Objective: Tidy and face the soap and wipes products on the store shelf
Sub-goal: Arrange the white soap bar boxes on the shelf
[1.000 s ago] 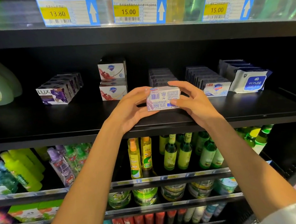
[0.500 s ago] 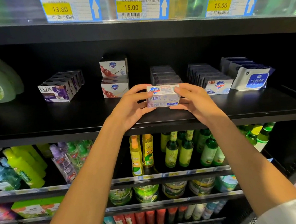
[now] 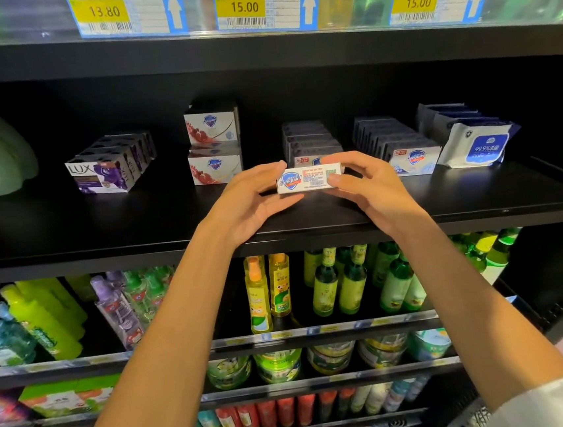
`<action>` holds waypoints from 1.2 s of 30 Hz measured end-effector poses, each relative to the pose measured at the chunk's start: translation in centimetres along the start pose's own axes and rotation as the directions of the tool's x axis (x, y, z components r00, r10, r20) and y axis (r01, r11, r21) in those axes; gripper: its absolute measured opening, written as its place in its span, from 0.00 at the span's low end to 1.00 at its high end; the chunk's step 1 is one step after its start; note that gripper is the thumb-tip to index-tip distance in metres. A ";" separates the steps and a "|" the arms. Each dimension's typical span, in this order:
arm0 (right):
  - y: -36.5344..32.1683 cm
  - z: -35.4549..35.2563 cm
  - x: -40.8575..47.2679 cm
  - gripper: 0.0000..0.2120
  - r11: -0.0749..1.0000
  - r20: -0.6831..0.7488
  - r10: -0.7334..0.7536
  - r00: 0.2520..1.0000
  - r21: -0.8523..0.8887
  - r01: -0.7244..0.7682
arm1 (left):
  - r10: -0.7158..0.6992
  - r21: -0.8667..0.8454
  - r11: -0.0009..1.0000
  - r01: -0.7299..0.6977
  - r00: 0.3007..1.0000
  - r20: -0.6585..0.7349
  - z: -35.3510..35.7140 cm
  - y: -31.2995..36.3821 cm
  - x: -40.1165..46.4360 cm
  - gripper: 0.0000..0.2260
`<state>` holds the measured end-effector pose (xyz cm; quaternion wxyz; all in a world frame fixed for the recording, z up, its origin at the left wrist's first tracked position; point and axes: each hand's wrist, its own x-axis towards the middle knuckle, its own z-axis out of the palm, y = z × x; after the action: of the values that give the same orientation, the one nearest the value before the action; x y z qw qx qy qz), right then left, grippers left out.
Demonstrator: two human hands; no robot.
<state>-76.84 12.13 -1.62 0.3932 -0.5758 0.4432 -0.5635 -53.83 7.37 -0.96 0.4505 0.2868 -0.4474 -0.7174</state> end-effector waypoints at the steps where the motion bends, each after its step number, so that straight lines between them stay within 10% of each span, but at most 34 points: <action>1: 0.0 0.0 0.1 0.14 1.000 -0.003 0.002 1.000 -0.002 -0.002 | -0.001 -0.002 1.000 0.001 1.000 -0.001 -0.1 0.0 0.1 0.16; 36: -0.2 0.4 -0.1 0.21 0.999 -0.023 0.003 1.000 -0.035 -0.003 | 0.123 0.175 0.976 -0.128 0.992 0.043 -0.5 -0.7 0.4 0.21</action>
<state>-76.41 12.25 -1.45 0.3788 -0.5756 0.4583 -0.5614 -53.83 6.95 -1.78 0.4605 0.2854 -0.5338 -0.6493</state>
